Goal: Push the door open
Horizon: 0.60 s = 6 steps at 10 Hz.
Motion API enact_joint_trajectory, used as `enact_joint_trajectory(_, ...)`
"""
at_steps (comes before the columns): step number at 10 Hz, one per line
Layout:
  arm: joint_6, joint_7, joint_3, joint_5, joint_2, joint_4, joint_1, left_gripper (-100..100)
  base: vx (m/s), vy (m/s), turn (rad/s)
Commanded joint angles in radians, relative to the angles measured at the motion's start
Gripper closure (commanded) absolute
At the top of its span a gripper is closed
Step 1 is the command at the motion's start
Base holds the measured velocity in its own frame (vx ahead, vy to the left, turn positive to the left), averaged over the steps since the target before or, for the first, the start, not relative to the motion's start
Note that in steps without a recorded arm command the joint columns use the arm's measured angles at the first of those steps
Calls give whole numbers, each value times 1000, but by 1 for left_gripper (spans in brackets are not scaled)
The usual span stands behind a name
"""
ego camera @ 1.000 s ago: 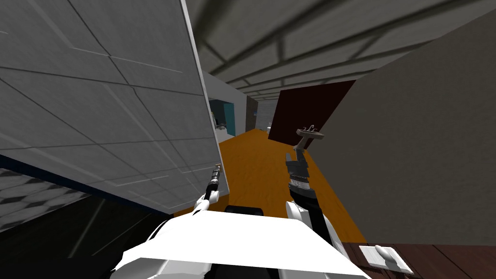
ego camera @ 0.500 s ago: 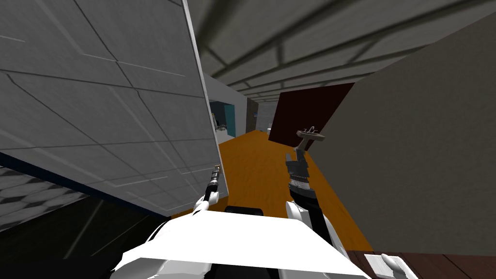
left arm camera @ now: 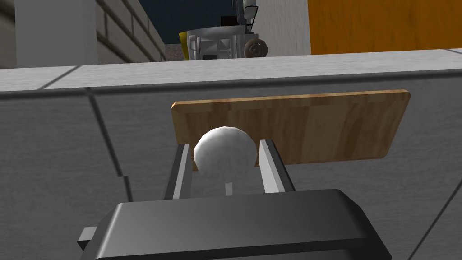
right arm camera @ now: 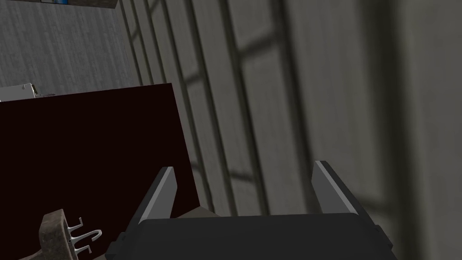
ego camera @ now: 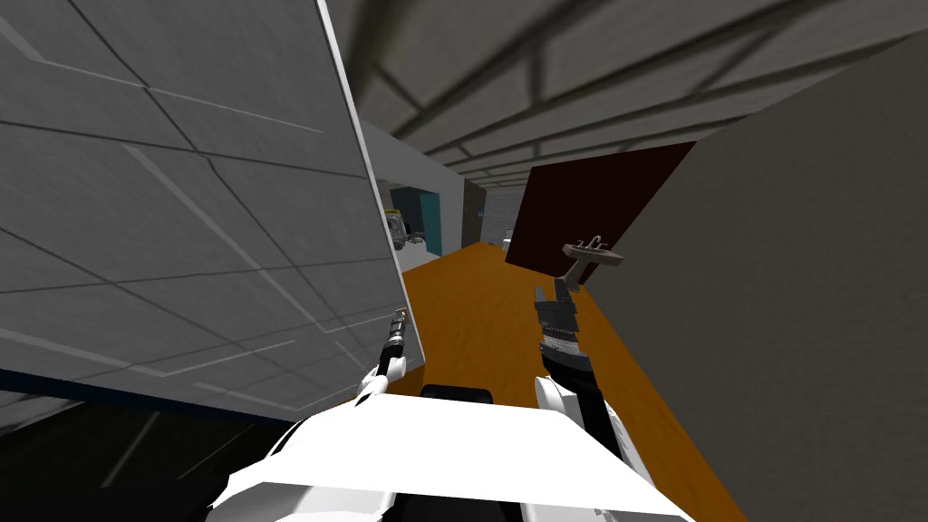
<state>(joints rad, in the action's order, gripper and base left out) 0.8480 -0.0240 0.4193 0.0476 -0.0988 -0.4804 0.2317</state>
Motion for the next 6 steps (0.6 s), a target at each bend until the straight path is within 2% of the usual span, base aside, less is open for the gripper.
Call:
enact_joint_trajectory(1, 10, -10, 26, 16, -14, 24, 11, 100, 195, -24, 57)
enact_joint_trajectory(2, 10, -10, 26, 16, -14, 24, 11, 100, 156, -16, 44)
enact_joint_trajectory(4, 10, -10, 26, 16, -14, 24, 11, 100, 35, 0, 1)
enact_joint_trajectory(5, 8, -17, 45, 28, -19, 24, 11, 100, 83, -34, 26)
enact_joint_trajectory(6, 7, -18, 49, 30, -20, 24, 11, 100, 149, -38, 60)
